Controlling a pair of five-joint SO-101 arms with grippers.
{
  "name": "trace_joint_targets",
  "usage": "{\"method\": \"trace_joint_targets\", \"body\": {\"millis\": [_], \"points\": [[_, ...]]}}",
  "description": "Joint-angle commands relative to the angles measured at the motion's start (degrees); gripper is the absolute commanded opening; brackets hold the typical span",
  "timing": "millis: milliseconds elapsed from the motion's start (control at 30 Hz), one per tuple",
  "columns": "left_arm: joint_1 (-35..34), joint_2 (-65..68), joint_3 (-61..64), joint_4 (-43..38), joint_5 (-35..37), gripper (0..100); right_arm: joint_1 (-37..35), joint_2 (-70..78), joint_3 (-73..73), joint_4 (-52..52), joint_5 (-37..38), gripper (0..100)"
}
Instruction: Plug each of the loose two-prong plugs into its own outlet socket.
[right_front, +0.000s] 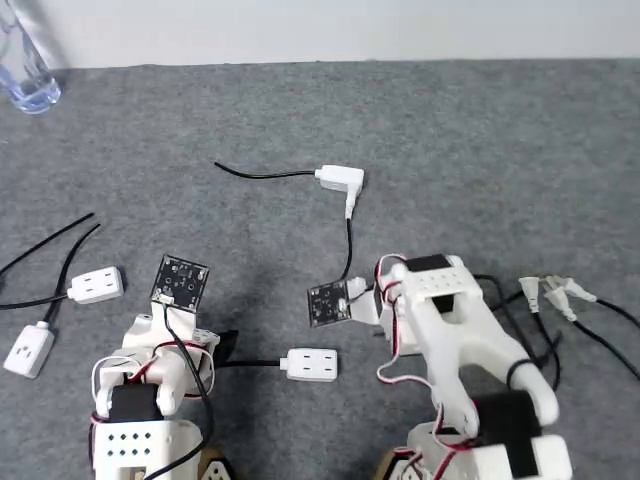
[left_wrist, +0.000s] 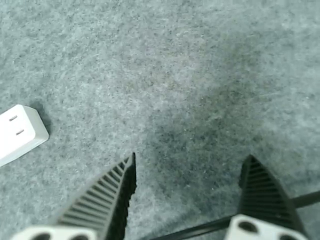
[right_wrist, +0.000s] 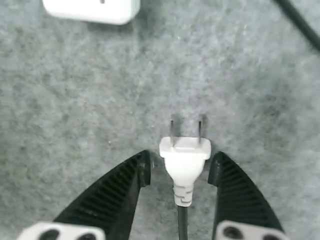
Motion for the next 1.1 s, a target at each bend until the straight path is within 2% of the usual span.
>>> {"method": "trace_joint_targets", "body": {"millis": [0, 100, 367, 567, 767, 833, 967, 1067], "points": [[0.26, -0.35, -0.31, -1.41, 0.53, 32, 0.75, 0.84, -1.67, 1.63, 0.62, 9.6], [0.26, -0.35, -0.31, -1.41, 0.53, 32, 0.75, 0.84, -1.58, 1.63, 0.88, 0.8], [0.26, -0.35, -0.31, -1.41, 0.53, 32, -0.57, 0.57, -2.64, 1.19, 0.44, 0.9], [2.37, -0.35, -0.31, -1.14, 0.44, 32, -5.32, -5.41, -6.77, 2.51, -13.98, 0.9], [4.13, -0.44, -0.48, -2.9, 1.58, 32, -10.33, -14.64, -7.82, 11.03, -21.98, 0.9], [7.47, -0.44, -0.66, -5.98, 7.03, 32, -11.91, -16.92, -7.82, 13.93, -24.0, 0.9], [15.21, -0.44, -1.45, -13.8, 24.88, 32, -13.58, -21.05, -7.82, 16.4, -30.77, 0.9], [19.52, -0.44, -1.54, -15.12, 32.97, 32, -13.67, -24.48, -8.44, 16.13, -37.1, 0.9]]}}
